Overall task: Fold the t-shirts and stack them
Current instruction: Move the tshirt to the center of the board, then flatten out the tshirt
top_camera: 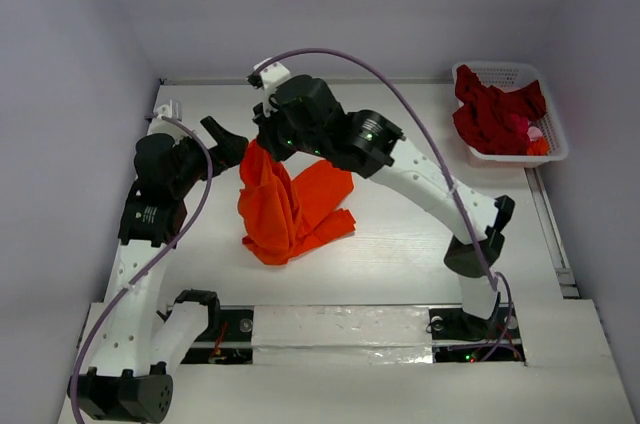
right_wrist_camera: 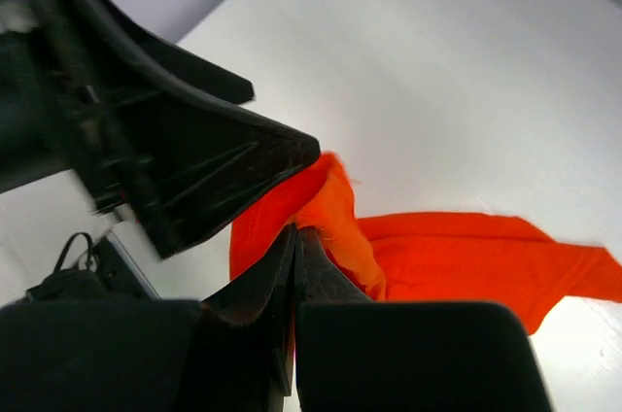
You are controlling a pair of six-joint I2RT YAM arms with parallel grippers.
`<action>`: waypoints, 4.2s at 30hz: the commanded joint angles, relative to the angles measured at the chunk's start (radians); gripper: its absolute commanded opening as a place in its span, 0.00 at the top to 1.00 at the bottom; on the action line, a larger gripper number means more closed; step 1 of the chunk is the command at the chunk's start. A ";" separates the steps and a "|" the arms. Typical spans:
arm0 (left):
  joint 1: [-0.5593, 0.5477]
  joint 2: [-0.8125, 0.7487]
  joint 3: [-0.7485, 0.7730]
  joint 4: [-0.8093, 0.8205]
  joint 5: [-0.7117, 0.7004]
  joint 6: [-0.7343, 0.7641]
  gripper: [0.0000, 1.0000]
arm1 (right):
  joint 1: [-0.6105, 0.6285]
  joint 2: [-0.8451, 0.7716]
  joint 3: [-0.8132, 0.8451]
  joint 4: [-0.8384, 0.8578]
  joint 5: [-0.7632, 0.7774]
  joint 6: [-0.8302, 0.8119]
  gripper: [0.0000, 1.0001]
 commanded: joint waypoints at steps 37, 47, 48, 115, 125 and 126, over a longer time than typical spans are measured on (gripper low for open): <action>-0.003 -0.078 -0.199 0.077 0.145 -0.026 0.01 | -0.531 0.150 0.208 0.064 0.006 0.085 1.00; -0.003 -0.087 -0.208 0.082 0.161 -0.037 0.01 | -0.651 0.192 0.207 0.055 0.138 0.092 1.00; -0.003 -0.087 -0.210 0.083 0.161 -0.039 0.01 | -0.651 0.195 0.206 0.054 0.140 0.086 0.97; -0.003 -0.092 -0.144 0.054 0.139 -0.034 0.01 | -0.229 -0.362 -1.506 0.814 0.014 0.503 0.38; -0.003 -0.096 -0.142 0.046 0.134 -0.032 0.01 | -0.220 -0.298 -1.489 0.835 -0.007 0.504 0.43; -0.003 -0.096 -0.141 0.046 0.134 -0.032 0.01 | -0.220 -0.294 -1.489 0.835 -0.007 0.506 0.43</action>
